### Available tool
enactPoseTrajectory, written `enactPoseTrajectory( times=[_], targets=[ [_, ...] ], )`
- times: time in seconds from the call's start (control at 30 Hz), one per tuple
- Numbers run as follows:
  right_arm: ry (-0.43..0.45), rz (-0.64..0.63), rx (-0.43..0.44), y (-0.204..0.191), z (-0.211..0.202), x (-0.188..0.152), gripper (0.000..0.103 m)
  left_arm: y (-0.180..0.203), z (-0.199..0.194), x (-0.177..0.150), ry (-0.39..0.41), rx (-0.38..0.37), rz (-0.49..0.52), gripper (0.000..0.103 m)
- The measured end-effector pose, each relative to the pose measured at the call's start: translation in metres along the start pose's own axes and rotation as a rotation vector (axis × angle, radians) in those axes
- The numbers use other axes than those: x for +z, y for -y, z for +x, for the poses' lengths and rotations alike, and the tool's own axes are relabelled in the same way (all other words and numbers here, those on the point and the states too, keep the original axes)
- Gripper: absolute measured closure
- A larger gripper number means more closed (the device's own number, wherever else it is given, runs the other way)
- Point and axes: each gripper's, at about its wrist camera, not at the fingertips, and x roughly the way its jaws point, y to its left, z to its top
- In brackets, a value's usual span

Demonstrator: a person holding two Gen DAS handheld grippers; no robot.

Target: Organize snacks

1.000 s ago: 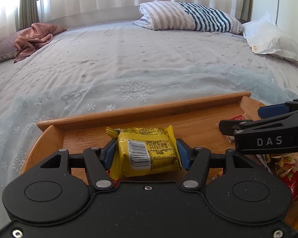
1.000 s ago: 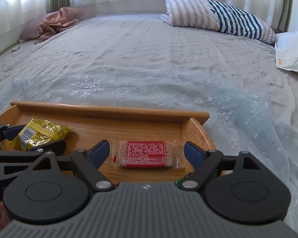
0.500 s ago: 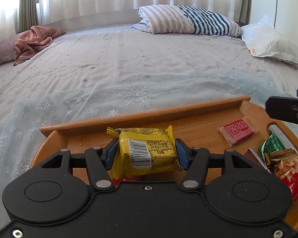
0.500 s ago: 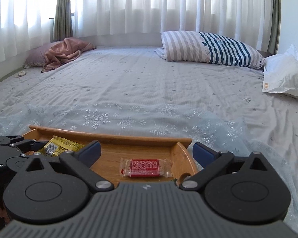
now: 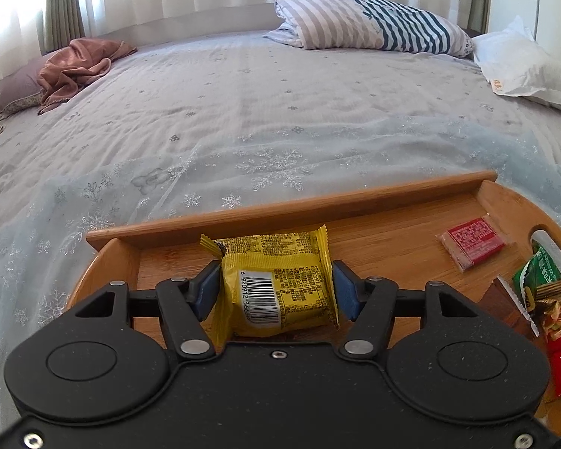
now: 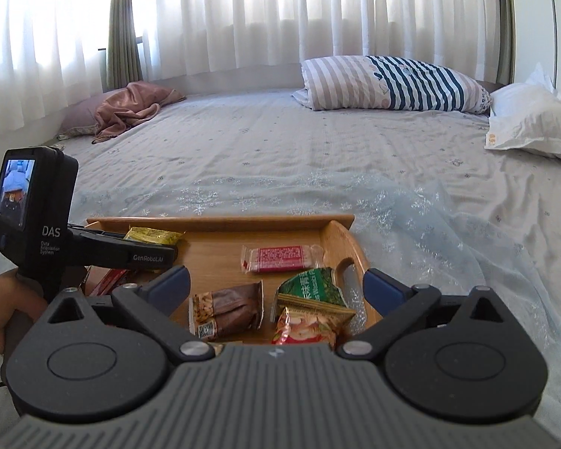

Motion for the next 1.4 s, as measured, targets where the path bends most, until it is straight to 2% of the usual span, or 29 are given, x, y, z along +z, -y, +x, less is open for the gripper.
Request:
enactPoseTrajectory(
  times=[0.2, 0.33, 0.57, 0.7, 0.9, 1.07, 1.3, 1.4],
  targets=[
    [-0.032, 0.029, -0.008, 0.007, -0.004, -0.012, 0.0, -0.001, -0.003, -0.001, -0.007, 0.013, 0.004, 0.03],
    [-0.054, 0.034, -0.007, 0.007, -0.006, -0.02, 0.0, -0.003, -0.015, 0.004, 0.02, 0.003, -0.012, 0.025],
    [-0.078, 0.049, 0.004, 0.006, -0.01, -0.029, 0.0, -0.009, -0.04, 0.012, 0.061, 0.013, -0.018, 0.01],
    [-0.074, 0.054, 0.013, 0.004, -0.016, -0.03, 0.0, -0.015, -0.056, 0.013, 0.084, -0.005, -0.055, 0.001],
    [-0.073, 0.007, 0.011, -0.003, -0.028, -0.032, 0.0, -0.023, -0.081, 0.012, 0.105, -0.039, -0.099, 0.0],
    [-0.068, 0.01, 0.017, -0.005, -0.038, -0.035, 0.0, -0.025, -0.11, 0.003, 0.127, -0.029, -0.096, 0.0],
    [-0.091, 0.013, 0.0, -0.003, -0.047, -0.044, 0.0, -0.026, -0.176, -0.026, 0.217, -0.045, -0.099, 0.0],
    [-0.095, 0.028, 0.005, 0.0, -0.051, -0.049, 0.0, -0.03, -0.202, -0.05, 0.254, -0.061, -0.103, 0.0]
  ],
)
